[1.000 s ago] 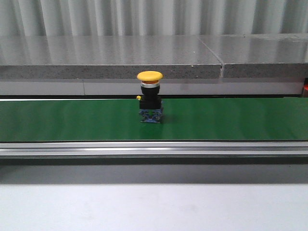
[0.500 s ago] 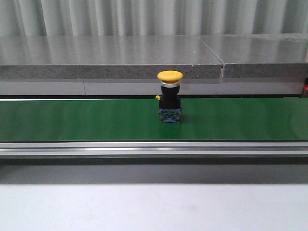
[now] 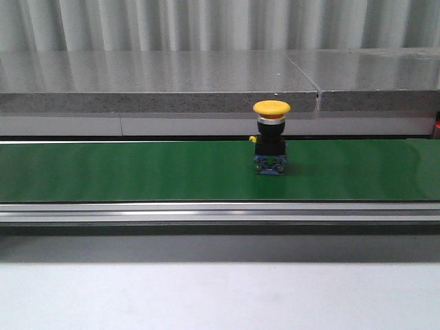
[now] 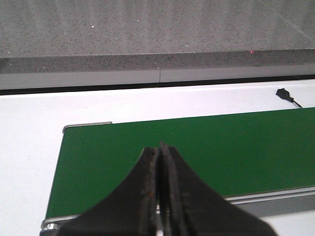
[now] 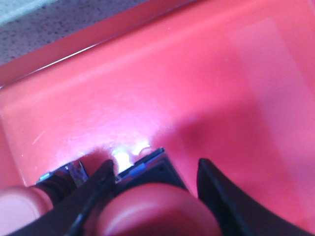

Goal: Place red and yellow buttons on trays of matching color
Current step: 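Carry the red push-button into the red tray and open the right gripper, then grasp the yellow push-button at the belt end with the right gripper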

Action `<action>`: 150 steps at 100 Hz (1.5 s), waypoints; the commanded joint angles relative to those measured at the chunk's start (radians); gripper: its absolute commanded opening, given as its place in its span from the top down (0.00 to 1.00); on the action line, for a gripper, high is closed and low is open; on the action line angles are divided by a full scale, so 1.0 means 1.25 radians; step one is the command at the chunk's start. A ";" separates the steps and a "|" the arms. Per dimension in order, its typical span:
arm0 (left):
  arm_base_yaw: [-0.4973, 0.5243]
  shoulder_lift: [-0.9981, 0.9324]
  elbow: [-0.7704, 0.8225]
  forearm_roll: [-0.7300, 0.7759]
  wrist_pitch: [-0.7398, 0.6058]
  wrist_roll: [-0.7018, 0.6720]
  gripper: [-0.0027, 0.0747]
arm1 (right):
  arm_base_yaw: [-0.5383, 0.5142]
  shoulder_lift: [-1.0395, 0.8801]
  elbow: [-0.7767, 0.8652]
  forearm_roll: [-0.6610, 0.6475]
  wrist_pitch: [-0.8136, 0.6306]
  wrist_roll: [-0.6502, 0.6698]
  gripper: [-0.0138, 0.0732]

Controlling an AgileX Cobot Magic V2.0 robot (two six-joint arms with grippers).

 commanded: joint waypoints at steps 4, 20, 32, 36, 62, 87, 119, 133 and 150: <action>-0.006 0.005 -0.021 -0.019 -0.059 -0.001 0.99 | -0.003 -0.045 -0.033 0.025 -0.048 -0.013 0.71; -0.006 0.005 -0.021 -0.019 -0.059 -0.001 0.99 | -0.002 -0.045 -0.033 0.034 -0.069 -0.020 0.71; -0.006 0.005 -0.021 -0.019 -0.059 -0.001 0.99 | 0.000 -0.045 -0.033 0.045 -0.080 -0.034 0.71; -0.006 0.005 -0.021 -0.019 -0.059 -0.001 0.99 | 0.001 -0.045 -0.033 0.052 -0.082 -0.041 0.71; -0.006 0.005 -0.021 -0.019 -0.059 -0.001 0.99 | 0.007 -0.030 -0.033 0.060 -0.092 -0.058 0.71; -0.006 0.005 -0.021 -0.019 -0.059 -0.001 0.99 | 0.007 0.003 -0.033 0.060 -0.070 -0.059 0.71; -0.006 0.005 -0.021 -0.019 -0.059 -0.001 0.99 | 0.007 0.014 -0.033 0.060 -0.073 -0.059 0.71; -0.006 0.005 -0.021 -0.019 -0.059 -0.001 0.99 | 0.007 0.017 -0.033 0.060 -0.073 -0.059 0.70; -0.006 0.005 -0.021 -0.019 -0.059 -0.001 0.99 | 0.007 0.019 -0.033 0.060 -0.072 -0.060 0.70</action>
